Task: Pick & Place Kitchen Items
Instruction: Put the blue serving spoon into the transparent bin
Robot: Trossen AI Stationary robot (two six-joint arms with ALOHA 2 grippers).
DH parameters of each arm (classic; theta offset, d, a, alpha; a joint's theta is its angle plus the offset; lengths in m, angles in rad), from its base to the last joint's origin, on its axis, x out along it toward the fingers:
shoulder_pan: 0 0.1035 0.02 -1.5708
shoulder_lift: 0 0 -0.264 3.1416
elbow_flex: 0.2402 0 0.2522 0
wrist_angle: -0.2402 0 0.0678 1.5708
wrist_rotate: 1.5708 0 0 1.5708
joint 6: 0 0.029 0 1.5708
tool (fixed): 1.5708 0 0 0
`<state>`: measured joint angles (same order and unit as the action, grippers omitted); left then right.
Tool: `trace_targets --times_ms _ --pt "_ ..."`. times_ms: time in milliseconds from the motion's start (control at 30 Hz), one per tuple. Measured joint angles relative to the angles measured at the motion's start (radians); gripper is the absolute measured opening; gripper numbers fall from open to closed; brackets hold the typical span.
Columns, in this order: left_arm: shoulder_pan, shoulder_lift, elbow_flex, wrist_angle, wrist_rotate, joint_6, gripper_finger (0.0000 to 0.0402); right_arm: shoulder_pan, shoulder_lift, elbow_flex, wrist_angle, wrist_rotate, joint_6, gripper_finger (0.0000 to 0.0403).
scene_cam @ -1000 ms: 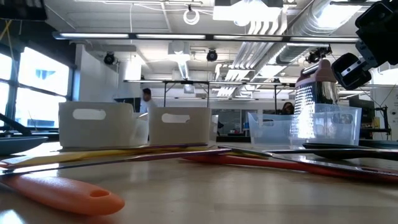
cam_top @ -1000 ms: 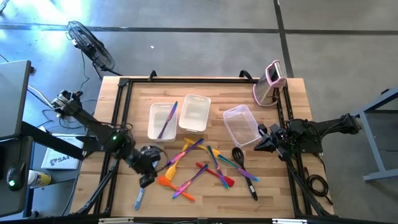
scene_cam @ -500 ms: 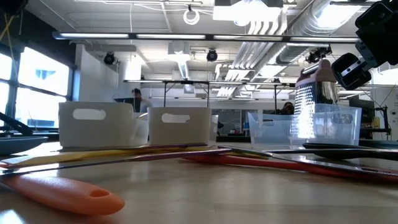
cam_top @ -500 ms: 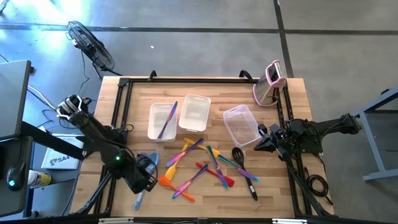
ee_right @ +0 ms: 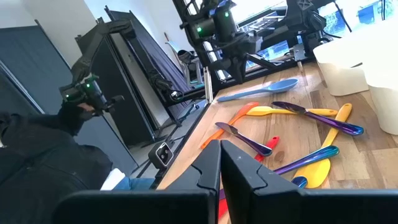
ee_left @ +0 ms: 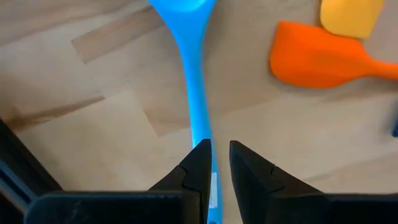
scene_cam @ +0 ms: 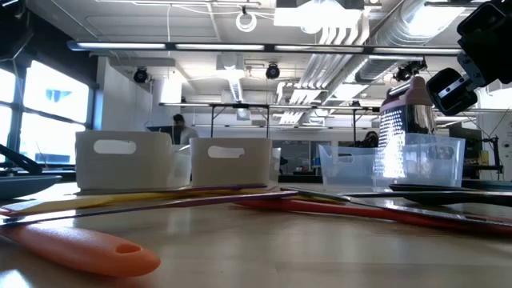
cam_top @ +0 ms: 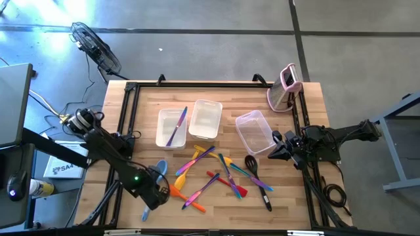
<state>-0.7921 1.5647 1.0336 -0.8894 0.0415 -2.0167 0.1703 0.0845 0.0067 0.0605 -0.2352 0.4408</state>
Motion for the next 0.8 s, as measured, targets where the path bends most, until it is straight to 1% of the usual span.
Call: trace_targets --times_ms 167,467,633,800 --pt "0.001 0.024 0.000 0.000 0.002 -0.001 0.0054 0.000 0.000 0.000 0.000 0.000 0.000 0.0006" --pt "0.001 0.024 0.000 -0.015 0.001 -0.005 0.0054 0.000 0.000 0.000 -0.001 0.000 0.000 0.0006" --pt "0.001 0.024 0.000 -0.036 0.001 -0.058 0.0054 0.000 0.000 0.000 -0.002 0.000 0.000 0.0006" --pt "0.001 0.024 0.000 -0.035 -0.045 -0.048 0.0054 0.000 0.000 0.000 -0.003 0.000 0.000 0.0006"
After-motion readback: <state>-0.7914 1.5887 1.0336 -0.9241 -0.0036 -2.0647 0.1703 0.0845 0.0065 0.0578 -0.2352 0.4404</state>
